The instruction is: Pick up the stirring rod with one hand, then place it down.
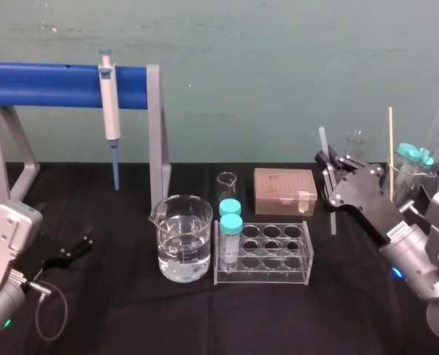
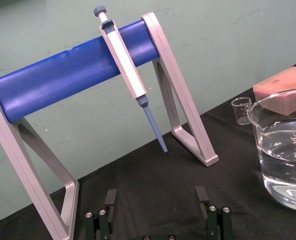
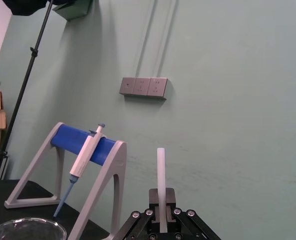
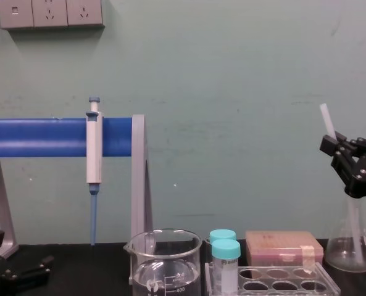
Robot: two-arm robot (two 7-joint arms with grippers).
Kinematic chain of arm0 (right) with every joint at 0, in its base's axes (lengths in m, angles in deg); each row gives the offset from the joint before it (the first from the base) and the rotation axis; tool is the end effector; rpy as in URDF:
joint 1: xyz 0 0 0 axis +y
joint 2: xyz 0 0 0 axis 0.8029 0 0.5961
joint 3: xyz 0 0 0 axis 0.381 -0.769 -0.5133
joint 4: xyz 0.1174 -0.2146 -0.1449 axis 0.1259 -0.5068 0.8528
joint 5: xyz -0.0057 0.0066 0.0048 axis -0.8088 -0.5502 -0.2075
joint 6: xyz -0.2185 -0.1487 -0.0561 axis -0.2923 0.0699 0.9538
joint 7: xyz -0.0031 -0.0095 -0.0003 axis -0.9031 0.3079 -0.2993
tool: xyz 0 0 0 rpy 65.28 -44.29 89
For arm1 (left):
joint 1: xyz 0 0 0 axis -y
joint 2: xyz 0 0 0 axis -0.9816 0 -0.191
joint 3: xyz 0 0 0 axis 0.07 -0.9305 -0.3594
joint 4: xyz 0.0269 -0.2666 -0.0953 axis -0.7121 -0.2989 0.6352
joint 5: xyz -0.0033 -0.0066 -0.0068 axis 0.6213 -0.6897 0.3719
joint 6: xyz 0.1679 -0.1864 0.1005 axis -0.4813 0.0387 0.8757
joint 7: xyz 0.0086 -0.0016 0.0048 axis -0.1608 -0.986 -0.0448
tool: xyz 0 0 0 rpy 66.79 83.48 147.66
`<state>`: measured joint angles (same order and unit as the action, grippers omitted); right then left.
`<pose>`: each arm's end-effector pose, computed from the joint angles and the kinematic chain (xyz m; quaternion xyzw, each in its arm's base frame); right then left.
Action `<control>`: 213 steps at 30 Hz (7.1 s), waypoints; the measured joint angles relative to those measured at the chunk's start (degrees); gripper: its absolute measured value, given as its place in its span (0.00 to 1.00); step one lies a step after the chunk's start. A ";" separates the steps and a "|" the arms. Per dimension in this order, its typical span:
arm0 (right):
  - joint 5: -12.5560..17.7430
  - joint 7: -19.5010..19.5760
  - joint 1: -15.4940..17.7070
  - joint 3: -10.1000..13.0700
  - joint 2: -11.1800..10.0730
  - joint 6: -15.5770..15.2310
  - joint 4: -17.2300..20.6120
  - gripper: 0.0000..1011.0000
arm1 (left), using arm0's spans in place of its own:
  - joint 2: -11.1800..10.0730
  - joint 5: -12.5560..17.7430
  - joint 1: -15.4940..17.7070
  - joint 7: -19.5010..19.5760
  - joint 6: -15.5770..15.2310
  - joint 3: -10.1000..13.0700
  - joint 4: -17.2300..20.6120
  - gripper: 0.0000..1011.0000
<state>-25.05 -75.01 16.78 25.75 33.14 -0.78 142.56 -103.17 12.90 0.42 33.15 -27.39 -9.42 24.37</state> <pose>0.3766 -0.0695 -0.2906 0.1170 -0.2375 -0.4469 0.8545 0.3207 0.0896 -0.2903 0.1416 -0.1324 0.5799 0.7913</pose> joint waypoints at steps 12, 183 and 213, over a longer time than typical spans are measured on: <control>-0.96 0.54 1.29 0.96 0.38 -0.55 1.06 0.07 | 0.00 0.00 0.00 0.00 0.00 0.00 0.00 0.99; 12.69 -19.12 -10.55 -3.79 5.51 0.67 -21.13 0.07 | 0.00 0.00 0.00 0.00 0.00 0.00 0.00 0.99; 9.81 -16.45 -11.27 -4.50 5.61 -4.31 -24.37 0.07 | 0.00 0.00 0.00 0.00 0.00 0.00 0.00 0.99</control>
<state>-15.24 -91.46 5.51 21.25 38.74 -5.09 118.19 -103.16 12.90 0.42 33.15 -27.39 -9.42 24.37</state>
